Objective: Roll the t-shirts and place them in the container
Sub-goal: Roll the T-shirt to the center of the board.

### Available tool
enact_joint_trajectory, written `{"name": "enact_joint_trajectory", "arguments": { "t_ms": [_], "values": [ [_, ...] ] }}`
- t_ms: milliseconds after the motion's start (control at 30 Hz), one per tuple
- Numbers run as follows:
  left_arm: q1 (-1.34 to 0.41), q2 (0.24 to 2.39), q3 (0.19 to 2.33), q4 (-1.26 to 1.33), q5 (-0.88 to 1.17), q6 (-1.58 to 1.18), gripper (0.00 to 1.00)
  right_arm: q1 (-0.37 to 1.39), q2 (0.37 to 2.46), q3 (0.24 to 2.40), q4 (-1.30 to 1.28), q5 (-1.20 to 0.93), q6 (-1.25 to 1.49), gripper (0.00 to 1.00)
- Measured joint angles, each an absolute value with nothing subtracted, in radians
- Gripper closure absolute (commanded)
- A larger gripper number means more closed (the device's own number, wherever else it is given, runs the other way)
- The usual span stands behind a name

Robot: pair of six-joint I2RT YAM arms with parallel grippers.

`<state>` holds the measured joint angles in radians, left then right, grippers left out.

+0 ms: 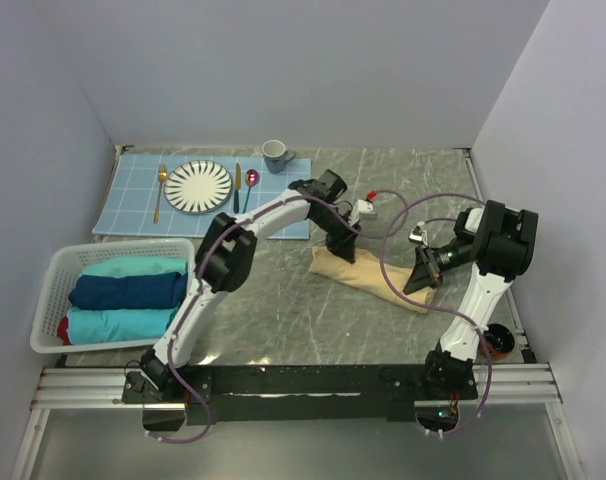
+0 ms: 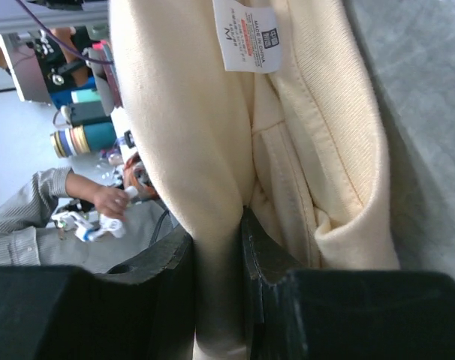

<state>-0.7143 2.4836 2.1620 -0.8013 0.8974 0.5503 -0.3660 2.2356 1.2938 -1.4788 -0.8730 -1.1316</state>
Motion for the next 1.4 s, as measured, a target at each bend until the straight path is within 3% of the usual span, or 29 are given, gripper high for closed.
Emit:
{"name": "enact_joint_trajectory", "arguments": {
  "t_ms": [133,267,467,667,1000,1300,1400],
  "values": [
    [-0.645,2.257,1.888,-0.551,0.743,0.489,0.52,-0.361,2.236,1.299,-1.490,-0.792,-1.093,0.91],
    [-0.604,2.037,1.703,-0.370,0.604,0.550,0.51,-0.353,2.249,1.308,-1.511,-0.725,-1.061,0.91],
    [-0.818,1.782,1.250,0.018,0.461,0.699,0.40,-0.318,2.273,1.335,-1.530,-0.673,-1.010,0.93],
    [-0.998,1.834,0.998,0.315,0.359,0.768,0.39,-0.308,2.308,1.372,-1.557,-0.662,-0.982,0.93],
    [-1.081,1.979,0.950,0.678,0.230,0.845,0.35,-0.307,2.353,1.423,-1.597,-0.664,-1.021,0.93],
    [-1.096,2.085,1.035,0.708,0.252,0.921,0.33,-0.308,2.366,1.435,-1.598,-0.674,-1.044,0.93],
    [-1.098,2.125,1.087,0.686,0.257,0.957,0.39,-0.309,2.367,1.435,-1.598,-0.675,-1.046,0.93]
  ]
}}
